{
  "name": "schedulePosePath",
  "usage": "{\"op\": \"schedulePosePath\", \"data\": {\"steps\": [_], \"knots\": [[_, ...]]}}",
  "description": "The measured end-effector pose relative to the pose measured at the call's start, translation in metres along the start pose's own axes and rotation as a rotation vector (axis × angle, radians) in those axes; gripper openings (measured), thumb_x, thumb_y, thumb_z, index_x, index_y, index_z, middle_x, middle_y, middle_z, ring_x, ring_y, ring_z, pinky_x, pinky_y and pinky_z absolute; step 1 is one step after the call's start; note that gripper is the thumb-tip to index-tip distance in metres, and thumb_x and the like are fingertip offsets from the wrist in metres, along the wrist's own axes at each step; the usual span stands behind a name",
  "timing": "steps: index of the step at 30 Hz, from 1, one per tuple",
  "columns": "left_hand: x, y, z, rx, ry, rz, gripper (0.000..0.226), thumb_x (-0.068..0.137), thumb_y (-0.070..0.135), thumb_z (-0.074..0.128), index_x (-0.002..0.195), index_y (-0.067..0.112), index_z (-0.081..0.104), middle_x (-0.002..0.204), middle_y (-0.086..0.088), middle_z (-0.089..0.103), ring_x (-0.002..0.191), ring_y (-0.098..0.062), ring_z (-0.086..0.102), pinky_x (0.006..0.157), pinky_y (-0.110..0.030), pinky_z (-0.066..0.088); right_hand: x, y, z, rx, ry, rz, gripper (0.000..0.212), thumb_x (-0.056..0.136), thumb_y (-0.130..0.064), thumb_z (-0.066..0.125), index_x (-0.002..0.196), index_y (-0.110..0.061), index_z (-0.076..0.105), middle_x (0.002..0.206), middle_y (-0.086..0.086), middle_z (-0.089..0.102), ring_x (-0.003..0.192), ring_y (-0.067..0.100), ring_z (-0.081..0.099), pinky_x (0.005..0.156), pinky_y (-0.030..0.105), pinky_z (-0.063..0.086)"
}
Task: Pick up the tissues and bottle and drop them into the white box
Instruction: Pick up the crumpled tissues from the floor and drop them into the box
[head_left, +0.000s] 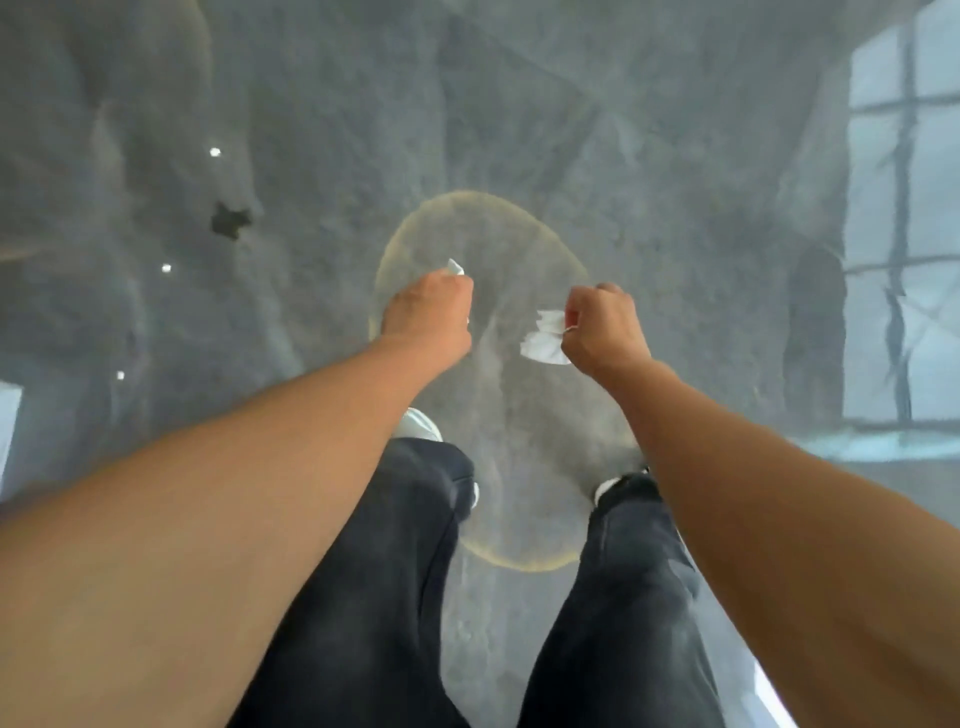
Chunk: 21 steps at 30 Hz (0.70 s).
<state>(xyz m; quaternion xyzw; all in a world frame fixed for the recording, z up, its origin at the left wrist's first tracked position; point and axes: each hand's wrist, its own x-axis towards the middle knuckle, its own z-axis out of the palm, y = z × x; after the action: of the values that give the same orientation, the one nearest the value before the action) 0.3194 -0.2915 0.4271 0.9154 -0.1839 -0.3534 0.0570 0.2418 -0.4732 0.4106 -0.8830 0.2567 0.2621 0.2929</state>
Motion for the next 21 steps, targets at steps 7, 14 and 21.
{"op": "schedulePosePath", "data": {"steps": [7, 14, 21], "knots": [[-0.078, -0.213, -0.051, -0.132, 0.132, -0.343, 0.024, 0.078, 0.010, 0.058, 0.102, 0.011, 0.062, 0.106, -0.015, 0.063, 0.097, -0.038, 0.063, 0.076, -0.041, 0.051, 0.012, -0.265, 0.066, -0.212, -0.153, -0.408, 0.023, 0.072, 0.002, 0.051, 0.090, -0.004, 0.063, 0.108, 0.019, 0.053, 0.095, 0.037, 0.056, 0.074, 0.028, 0.042], [-0.169, -0.338, -0.037, -0.396, 0.189, -0.679, 0.025, 0.078, 0.011, 0.058, 0.103, 0.011, 0.062, 0.105, -0.018, 0.064, 0.098, -0.039, 0.061, 0.080, -0.043, 0.053, -0.027, -0.427, 0.164, -0.426, -0.355, -0.693, 0.022, 0.073, 0.009, 0.045, 0.082, -0.006, 0.059, 0.101, 0.014, 0.052, 0.086, 0.036, 0.055, 0.070, 0.034, 0.046], [-0.225, -0.406, -0.036, -0.610, 0.204, -0.901, 0.025, 0.079, 0.016, 0.057, 0.104, 0.013, 0.060, 0.104, -0.013, 0.061, 0.095, -0.035, 0.061, 0.075, -0.040, 0.051, -0.059, -0.511, 0.222, -0.612, -0.512, -0.810, 0.027, 0.074, 0.013, 0.046, 0.088, -0.004, 0.060, 0.103, 0.014, 0.052, 0.086, 0.037, 0.058, 0.081, 0.047, 0.054]]}}
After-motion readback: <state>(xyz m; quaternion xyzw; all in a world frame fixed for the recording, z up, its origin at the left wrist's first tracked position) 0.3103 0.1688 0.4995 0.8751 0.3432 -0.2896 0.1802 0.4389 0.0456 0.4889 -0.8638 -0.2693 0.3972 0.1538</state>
